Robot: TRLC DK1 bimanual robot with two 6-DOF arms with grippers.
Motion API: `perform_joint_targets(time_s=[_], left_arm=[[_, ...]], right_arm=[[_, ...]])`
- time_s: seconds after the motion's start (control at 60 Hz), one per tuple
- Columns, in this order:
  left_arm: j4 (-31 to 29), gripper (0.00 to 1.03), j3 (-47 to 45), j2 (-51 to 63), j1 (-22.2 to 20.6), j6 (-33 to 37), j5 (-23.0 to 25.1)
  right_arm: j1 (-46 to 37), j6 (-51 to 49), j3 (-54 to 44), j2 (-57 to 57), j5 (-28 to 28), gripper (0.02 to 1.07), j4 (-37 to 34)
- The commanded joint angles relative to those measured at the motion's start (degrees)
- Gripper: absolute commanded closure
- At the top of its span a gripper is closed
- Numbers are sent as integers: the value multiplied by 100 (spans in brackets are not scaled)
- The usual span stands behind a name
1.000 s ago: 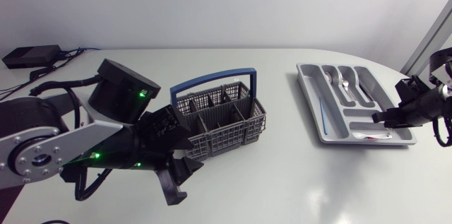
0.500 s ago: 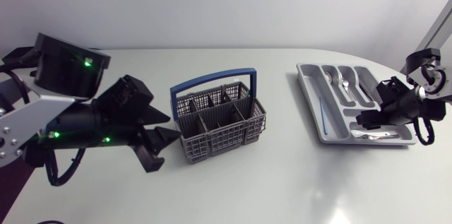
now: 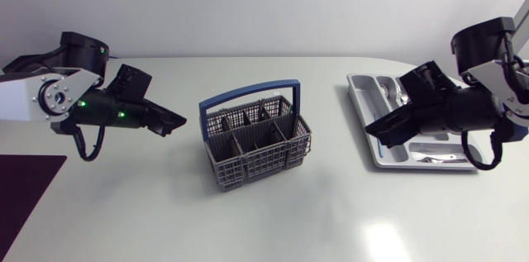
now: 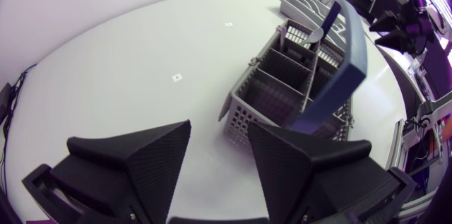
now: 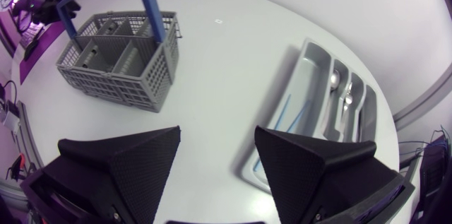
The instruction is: Unload the cutlery basket into the drawer organizer.
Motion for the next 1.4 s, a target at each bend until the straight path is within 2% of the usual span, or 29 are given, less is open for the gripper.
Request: perform_joint_targets(time_s=[0.0,0.017,0.033,0.067,0.267,0.3,0.383,0.417,0.583,0.783,0.933,1.117,1.217,1.333,1.383], left_arm=[[80,49,574,496,137,-22,148],[80,50,627,549,155,-49,183],[80,60,820,760,207,-145,376],[88,66,987,953,225,-233,473],[88,82,1629,1805,111,-347,587],[88,91,1761,2008,49,-339,675],[-8,96,1919,2245,-12,-312,763],[-254,97,2033,2368,-39,-189,939],[-1063,98,2042,2491,-223,619,1316],[-1801,98,1778,2315,-259,1402,1694],[-2294,98,1427,1972,-346,1955,1782],[-2601,98,855,1384,-962,2201,1782],[-2628,98,601,1155,-1507,2131,1773],[-2645,98,495,997,-1911,1955,1756],[-2654,98,478,865,-1955,1911,1712]], right_arm=[[347,179,-101,130,-112,32,-68],[399,179,-92,174,-129,34,-68],[505,196,-83,244,-164,41,-50],[619,232,-65,359,-235,51,-7],[1120,311,93,1009,-525,97,284],[1243,311,128,1158,-533,98,371],[1454,320,207,1431,-560,99,494],[1524,363,251,1545,-586,99,538],[1850,504,576,2125,-586,100,714],[1832,759,954,2450,-410,100,872],[1665,944,1271,2635,-366,100,872],[1595,1084,1648,2995,-463,100,908],[1647,1093,1930,3268,-709,100,767],[1726,1111,2141,3435,-797,100,688],[1718,1102,2141,3408,-797,100,653]])
